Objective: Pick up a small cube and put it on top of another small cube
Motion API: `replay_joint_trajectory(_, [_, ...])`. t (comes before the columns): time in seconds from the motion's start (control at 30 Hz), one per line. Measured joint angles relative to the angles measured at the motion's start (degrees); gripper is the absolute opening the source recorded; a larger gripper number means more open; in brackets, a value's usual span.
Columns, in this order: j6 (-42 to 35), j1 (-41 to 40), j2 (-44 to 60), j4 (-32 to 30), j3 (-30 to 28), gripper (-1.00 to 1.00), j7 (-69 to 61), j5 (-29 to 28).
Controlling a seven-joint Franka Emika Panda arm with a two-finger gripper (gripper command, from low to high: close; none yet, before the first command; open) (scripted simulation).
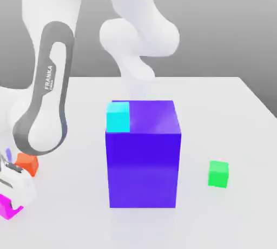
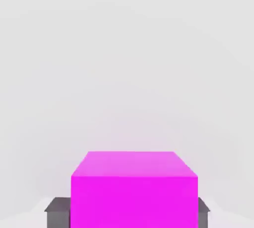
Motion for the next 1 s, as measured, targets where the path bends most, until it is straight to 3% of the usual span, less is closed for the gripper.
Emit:
replay_joint_trajectory(0.17, [-5.39, 4.00, -7.57, -2.03, -5.26, -1.00, 4.37, -5.90])
replay_joint_trajectory(0.23, [-6.10, 5.87, -9.72, -0.68, -4.80, -1.00, 4.57, -7.45])
replay_joint_trajectory(0.33, [-5.82, 10.55, -12.31, 0.18, -1.04, -1.00, 5.65, -8.00])
replay_joint_trajectory(0.53, [-5.71, 20.19, -18.82, -5.65, 5.85, -1.00, 13.07, -9.61])
replay_joint_trajectory(0.63, [-5.54, 25.23, -22.70, -9.57, 9.69, -1.00, 17.57, -10.93])
replay_joint_trajectory(0.83, [-5.63, 44.95, -33.19, -19.87, 21.04, -1.00, 32.95, -15.30])
replay_joint_trajectory(0.9, [-6.02, 47.48, -37.07, -24.26, 25.88, -1.00, 40.27, -17.41])
replay_joint_trajectory(1.0, [-4.78, 46.81, -37.06, -28.76, 28.11, -1.00, 46.54, -20.25])
